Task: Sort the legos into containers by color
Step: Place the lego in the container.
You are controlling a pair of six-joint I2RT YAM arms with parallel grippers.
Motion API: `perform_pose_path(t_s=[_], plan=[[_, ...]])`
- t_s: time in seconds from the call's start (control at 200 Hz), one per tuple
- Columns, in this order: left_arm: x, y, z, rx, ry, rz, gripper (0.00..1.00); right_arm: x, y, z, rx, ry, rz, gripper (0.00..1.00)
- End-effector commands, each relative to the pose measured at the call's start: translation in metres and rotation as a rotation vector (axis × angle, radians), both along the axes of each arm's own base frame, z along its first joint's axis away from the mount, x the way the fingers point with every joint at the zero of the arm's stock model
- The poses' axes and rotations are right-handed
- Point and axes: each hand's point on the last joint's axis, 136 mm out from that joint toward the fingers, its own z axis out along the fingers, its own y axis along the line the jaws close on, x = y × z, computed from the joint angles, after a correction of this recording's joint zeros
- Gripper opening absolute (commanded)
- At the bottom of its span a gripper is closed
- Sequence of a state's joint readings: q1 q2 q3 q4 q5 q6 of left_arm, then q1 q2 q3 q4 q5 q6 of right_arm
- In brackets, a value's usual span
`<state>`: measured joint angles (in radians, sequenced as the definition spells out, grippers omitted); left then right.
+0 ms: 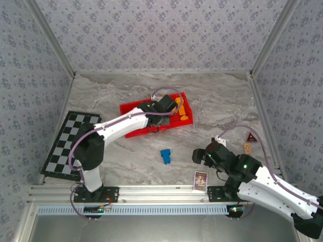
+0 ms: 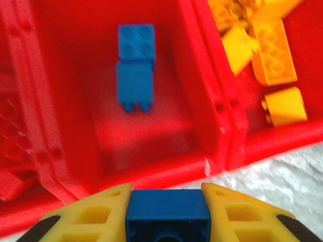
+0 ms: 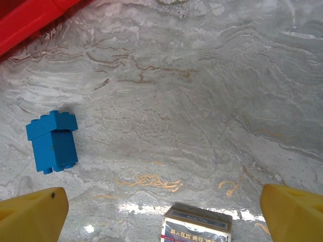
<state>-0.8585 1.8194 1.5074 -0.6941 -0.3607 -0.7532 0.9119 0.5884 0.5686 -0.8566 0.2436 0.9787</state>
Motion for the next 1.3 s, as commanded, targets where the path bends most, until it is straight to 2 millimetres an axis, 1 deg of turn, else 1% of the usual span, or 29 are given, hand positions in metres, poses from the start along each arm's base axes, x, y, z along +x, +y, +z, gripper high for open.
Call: perform_pose_path(t_s=[0.0, 0.035, 0.13, 0.27, 0.435, 0.52, 0.585, 0.66, 0.725, 0.82, 0.935, 1.004, 1.079, 1.109, 1.179, 1.284, 1.294], plan=[[0.024, 0.020, -0.003, 0.109, 0.006, -0.018, 0.28, 0.003, -0.007, 0.016, 0.004, -0.044, -0.018, 1.00], [0.032, 0.021, -0.001, 0.108, 0.003, -0.016, 0.28, 0.002, -0.009, 0.017, 0.003, -0.045, -0.024, 1.00], [0.051, 0.024, -0.004, 0.117, 0.015, -0.016, 0.28, 0.001, -0.014, 0.019, -0.002, -0.053, -0.035, 1.00], [0.070, 0.028, -0.012, 0.154, 0.027, -0.012, 0.28, -0.002, -0.019, 0.018, -0.009, -0.048, -0.043, 1.00], [0.081, 0.034, -0.021, 0.197, 0.040, -0.001, 0.29, -0.004, -0.023, 0.016, -0.009, -0.045, -0.052, 1.00], [0.084, 0.036, -0.025, 0.209, 0.047, 0.002, 0.31, -0.004, -0.023, 0.015, -0.010, -0.044, -0.053, 1.00], [0.085, 0.037, -0.028, 0.214, 0.052, 0.003, 0.34, -0.005, -0.023, 0.015, -0.010, -0.042, -0.053, 1.00], [0.086, 0.038, -0.028, 0.215, 0.055, 0.001, 0.40, -0.005, -0.023, 0.015, -0.008, -0.037, -0.051, 1.00], [0.087, 0.039, -0.027, 0.213, 0.051, 0.003, 0.44, -0.006, -0.023, 0.015, -0.007, -0.034, -0.050, 1.00], [0.088, 0.039, -0.021, 0.199, 0.037, 0.000, 0.48, -0.006, -0.023, 0.015, -0.008, -0.033, -0.051, 1.00], [0.087, 0.039, -0.009, 0.171, 0.002, -0.012, 0.55, -0.006, -0.024, 0.014, -0.008, -0.031, -0.058, 1.00], [0.085, 0.038, 0.002, 0.140, -0.026, -0.034, 0.64, -0.006, -0.024, 0.013, -0.008, -0.028, -0.060, 1.00], [0.077, 0.036, 0.014, 0.099, -0.054, -0.071, 0.77, -0.007, -0.024, 0.012, -0.005, -0.025, -0.060, 1.00], [0.077, 0.033, 0.022, 0.067, -0.081, -0.087, 0.79, -0.006, -0.023, 0.012, -0.001, -0.026, -0.061, 1.00], [0.070, 0.030, 0.036, 0.021, -0.104, -0.121, 0.87, -0.006, -0.022, 0.011, 0.004, -0.024, -0.063, 1.00], [0.054, 0.025, 0.047, -0.054, -0.111, -0.181, 0.96, -0.004, -0.020, 0.011, 0.013, -0.030, -0.068, 1.00], [0.052, 0.025, 0.046, -0.061, -0.107, -0.188, 0.97, -0.004, -0.020, 0.011, 0.013, -0.030, -0.067, 1.00]])
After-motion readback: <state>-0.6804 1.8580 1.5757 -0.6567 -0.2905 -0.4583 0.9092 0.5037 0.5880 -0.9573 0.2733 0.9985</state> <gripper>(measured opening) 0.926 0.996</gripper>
